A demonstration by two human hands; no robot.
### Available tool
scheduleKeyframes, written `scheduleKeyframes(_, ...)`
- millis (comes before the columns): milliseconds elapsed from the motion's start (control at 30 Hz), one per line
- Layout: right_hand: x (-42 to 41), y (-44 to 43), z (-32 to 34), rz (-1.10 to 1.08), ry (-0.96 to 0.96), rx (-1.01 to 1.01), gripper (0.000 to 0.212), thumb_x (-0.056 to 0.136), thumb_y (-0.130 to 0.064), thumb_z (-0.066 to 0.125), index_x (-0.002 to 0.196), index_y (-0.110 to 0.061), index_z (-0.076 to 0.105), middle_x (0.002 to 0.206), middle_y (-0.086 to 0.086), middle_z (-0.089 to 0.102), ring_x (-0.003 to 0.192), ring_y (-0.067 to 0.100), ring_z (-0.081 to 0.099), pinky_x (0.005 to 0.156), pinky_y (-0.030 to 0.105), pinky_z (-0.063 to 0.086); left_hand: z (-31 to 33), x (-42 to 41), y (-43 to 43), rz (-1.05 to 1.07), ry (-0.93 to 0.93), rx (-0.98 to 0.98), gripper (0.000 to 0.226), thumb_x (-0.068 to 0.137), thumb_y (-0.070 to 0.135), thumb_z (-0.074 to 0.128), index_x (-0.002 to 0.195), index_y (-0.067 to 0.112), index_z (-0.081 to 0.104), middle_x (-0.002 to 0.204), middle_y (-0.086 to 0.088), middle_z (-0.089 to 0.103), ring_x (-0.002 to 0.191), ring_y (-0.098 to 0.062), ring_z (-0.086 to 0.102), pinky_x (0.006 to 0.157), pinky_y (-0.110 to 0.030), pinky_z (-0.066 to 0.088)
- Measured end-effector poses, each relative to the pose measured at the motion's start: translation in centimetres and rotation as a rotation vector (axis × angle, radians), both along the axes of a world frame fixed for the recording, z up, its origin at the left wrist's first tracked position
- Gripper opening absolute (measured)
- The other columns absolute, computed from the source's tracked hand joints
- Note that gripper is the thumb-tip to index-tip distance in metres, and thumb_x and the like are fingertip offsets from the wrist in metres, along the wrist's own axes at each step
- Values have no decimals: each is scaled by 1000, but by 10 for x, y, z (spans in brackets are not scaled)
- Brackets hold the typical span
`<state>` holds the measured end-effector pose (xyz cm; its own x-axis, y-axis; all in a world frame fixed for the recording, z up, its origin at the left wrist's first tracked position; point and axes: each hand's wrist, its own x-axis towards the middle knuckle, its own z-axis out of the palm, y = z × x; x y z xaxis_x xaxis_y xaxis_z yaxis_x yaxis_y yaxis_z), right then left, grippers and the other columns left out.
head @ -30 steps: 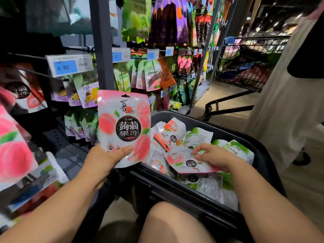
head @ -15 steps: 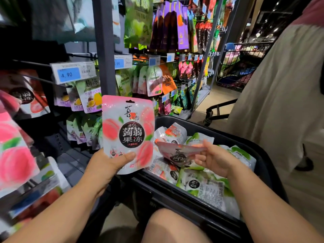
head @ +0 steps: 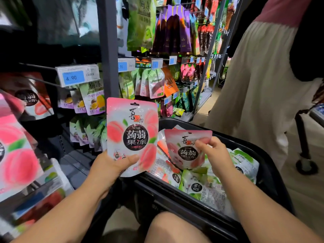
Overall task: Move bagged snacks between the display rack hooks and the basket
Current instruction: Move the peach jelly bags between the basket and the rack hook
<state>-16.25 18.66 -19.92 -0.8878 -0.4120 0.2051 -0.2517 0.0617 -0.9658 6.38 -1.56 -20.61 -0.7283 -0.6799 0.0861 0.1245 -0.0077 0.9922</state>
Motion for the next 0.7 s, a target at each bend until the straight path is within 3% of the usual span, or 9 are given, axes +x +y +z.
scheduleKeyframes(100,2,1,4,21,-134,-207,14,91,-11,66,79,-11,59,83,9,66,71,21,65,58,29,53,1,-1,1,-6,7,5,57,51,26,86,106,18,71,99,-1,77,95,-21,72,90,-41,54)
scheduleKeyframes(233,0,0,2,2,-185,-241,22,92,-13,66,71,-19,60,68,-1,66,65,16,65,63,32,55,1,-1,2,-2,2,-1,55,49,30,88,101,20,73,97,0,77,95,-22,72,87,-40,55)
scheduleKeyframes(367,-4,-3,-8,-11,-161,-118,14,90,-21,68,81,-14,60,76,2,65,69,19,62,60,29,49,1,0,0,-12,4,-1,54,47,35,89,99,24,75,99,-2,77,96,-23,72,95,-50,52)
scheduleKeyframes(433,-6,-5,-19,28,-134,27,12,87,-23,72,92,-17,63,85,-1,68,79,19,64,69,33,50,1,0,0,-13,0,-11,50,49,33,88,96,26,76,99,-1,77,96,-23,72,96,-51,52)
scheduleKeyframes(567,-9,-11,-35,7,-151,268,64,72,-35,84,128,-19,56,117,7,68,106,28,66,96,49,52,0,0,2,-27,4,-4,53,45,37,88,96,29,76,100,-1,77,98,-23,72,97,-51,51)
scheduleKeyframes(633,-11,-14,-39,-9,-153,319,78,64,-40,88,131,-19,53,118,9,68,107,30,65,97,50,52,0,-1,3,-28,7,-2,55,43,41,87,95,33,76,100,0,76,98,-23,71,97,-51,51)
scheduleKeyframes(700,-10,-16,-44,15,-161,393,78,66,-37,89,131,-17,52,106,9,71,99,30,68,94,50,54,-2,-2,3,-24,3,-4,51,43,39,88,93,36,76,99,0,77,97,-23,72,96,-50,52)
